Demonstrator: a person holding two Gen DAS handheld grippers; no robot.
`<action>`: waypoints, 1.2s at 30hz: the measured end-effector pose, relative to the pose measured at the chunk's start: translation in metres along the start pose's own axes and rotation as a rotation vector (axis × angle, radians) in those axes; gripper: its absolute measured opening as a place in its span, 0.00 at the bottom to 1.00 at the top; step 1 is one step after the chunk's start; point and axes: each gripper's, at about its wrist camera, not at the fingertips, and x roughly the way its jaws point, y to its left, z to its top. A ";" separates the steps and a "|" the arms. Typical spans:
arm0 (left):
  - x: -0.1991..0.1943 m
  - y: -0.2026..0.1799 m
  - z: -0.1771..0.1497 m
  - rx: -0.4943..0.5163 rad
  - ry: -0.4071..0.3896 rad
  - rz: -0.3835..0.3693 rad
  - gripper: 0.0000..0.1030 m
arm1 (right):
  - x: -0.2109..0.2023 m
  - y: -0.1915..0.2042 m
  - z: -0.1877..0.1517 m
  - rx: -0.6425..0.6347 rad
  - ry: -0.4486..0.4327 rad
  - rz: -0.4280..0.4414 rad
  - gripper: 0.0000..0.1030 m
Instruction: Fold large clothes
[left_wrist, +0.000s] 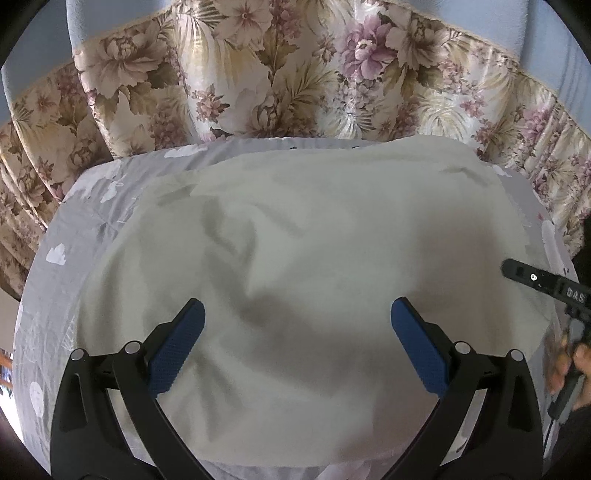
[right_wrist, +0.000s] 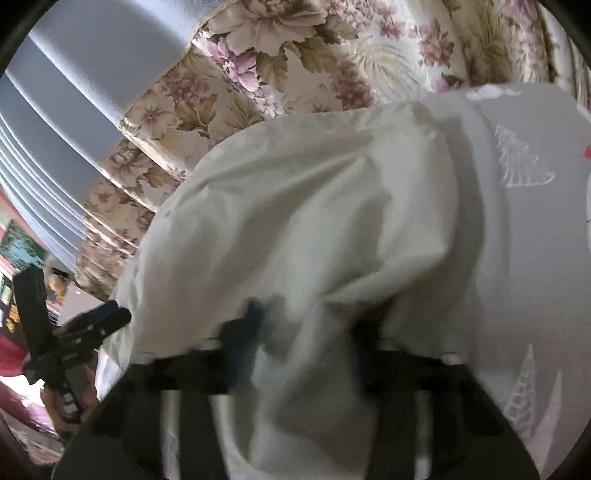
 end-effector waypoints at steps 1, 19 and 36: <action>0.002 -0.002 0.001 0.005 -0.001 0.009 0.97 | -0.005 0.002 -0.001 -0.005 -0.011 0.008 0.29; 0.023 -0.004 -0.004 0.036 0.021 0.048 0.97 | 0.008 -0.004 -0.006 0.011 0.069 -0.025 0.52; 0.035 -0.011 -0.008 0.060 0.019 0.104 0.97 | -0.004 0.062 0.002 -0.191 -0.073 -0.127 0.27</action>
